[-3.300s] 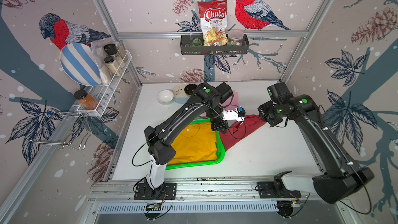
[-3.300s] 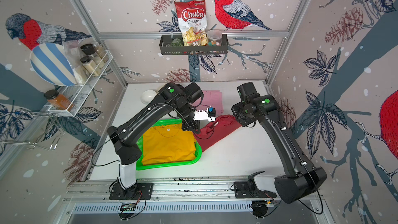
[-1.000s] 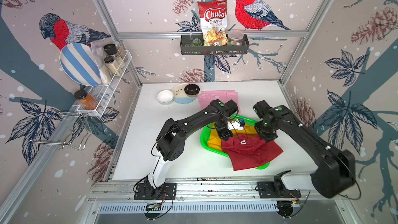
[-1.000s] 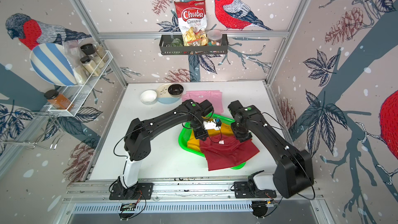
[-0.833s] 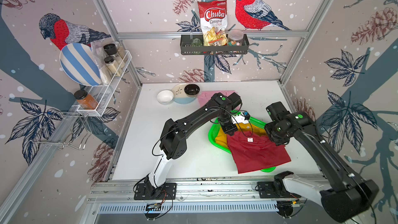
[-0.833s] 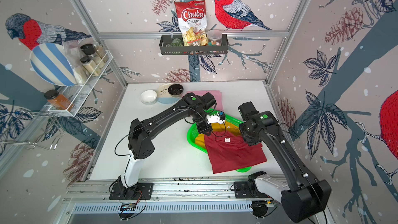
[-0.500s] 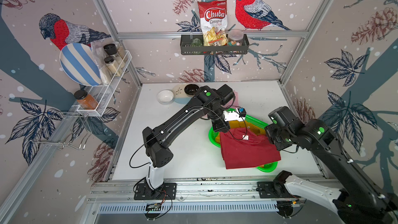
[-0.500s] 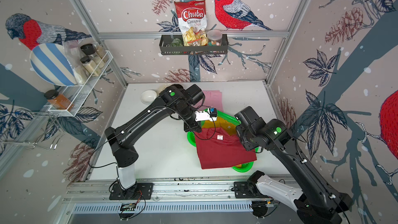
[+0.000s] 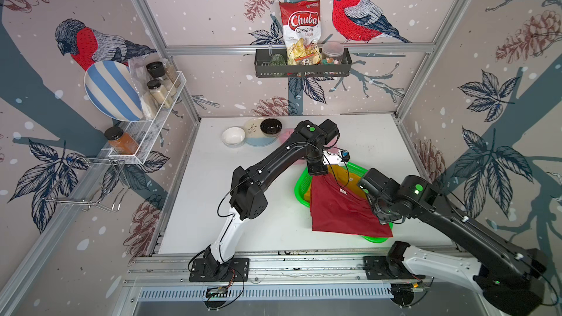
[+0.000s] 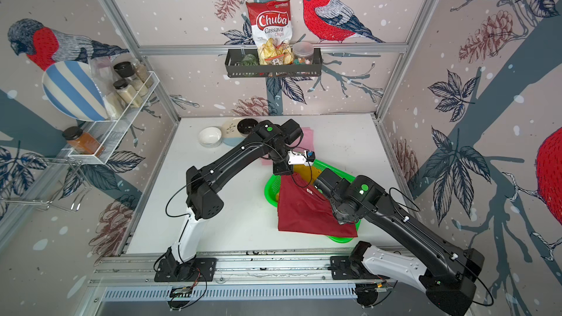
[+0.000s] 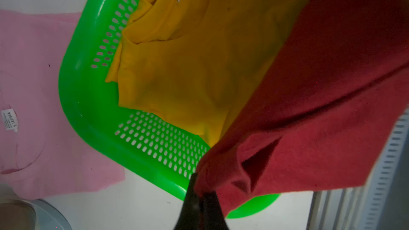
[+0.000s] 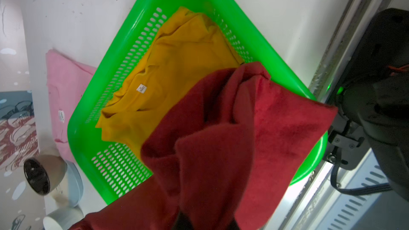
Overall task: Put the folded t-shirts into the basket
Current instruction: Move the bin to the center of the board.
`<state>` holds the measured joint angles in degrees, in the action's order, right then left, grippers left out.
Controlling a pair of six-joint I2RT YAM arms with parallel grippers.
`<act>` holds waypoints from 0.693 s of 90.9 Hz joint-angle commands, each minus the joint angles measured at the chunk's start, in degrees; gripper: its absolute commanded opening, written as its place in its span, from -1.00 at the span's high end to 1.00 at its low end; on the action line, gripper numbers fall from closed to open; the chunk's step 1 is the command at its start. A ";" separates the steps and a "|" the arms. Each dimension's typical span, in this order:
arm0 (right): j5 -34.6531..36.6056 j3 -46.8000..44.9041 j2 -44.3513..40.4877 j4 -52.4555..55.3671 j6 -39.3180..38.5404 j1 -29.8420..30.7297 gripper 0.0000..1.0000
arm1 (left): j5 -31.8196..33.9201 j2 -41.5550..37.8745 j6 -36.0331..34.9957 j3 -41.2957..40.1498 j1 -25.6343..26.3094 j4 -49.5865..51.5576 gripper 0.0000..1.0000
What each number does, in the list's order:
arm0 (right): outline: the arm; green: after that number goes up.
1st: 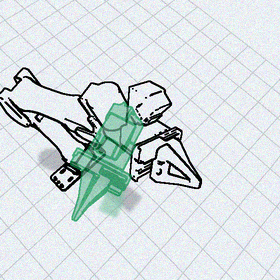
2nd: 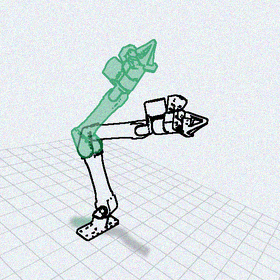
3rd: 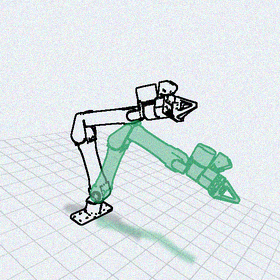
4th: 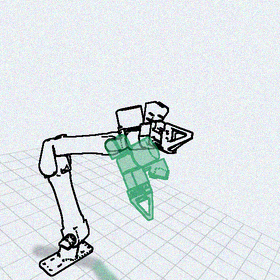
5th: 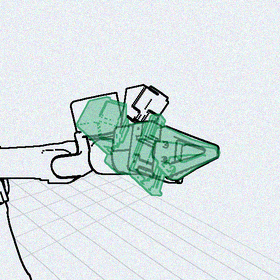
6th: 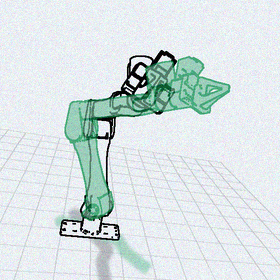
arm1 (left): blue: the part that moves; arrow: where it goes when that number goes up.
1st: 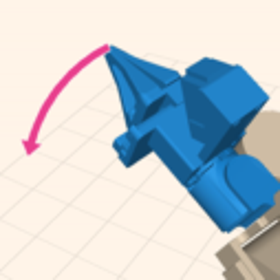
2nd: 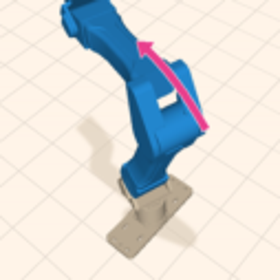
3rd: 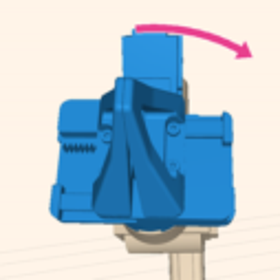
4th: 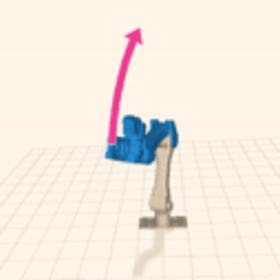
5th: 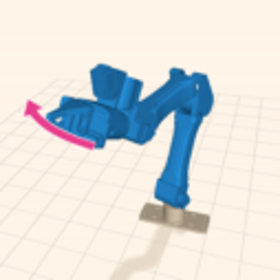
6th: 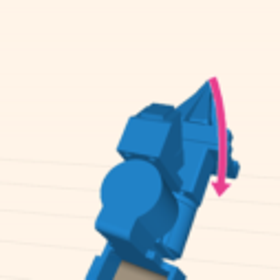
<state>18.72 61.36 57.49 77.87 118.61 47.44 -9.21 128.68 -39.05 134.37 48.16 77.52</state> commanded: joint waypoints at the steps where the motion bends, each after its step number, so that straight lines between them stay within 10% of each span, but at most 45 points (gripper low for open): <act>1: -1.33 -3.02 -0.41 -0.72 3.42 -6.73 0.98 | 1.73 2.45 -1.74 0.97 -0.46 -4.80 1.00; 63: -8.47 -7.83 20.12 -21.45 -23.65 -31.25 0.95 | 9.01 8.42 6.17 -9.91 -1.40 -21.74 1.00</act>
<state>10.39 51.37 74.24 58.33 103.04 17.63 -5.41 139.04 -35.35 128.40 47.99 57.91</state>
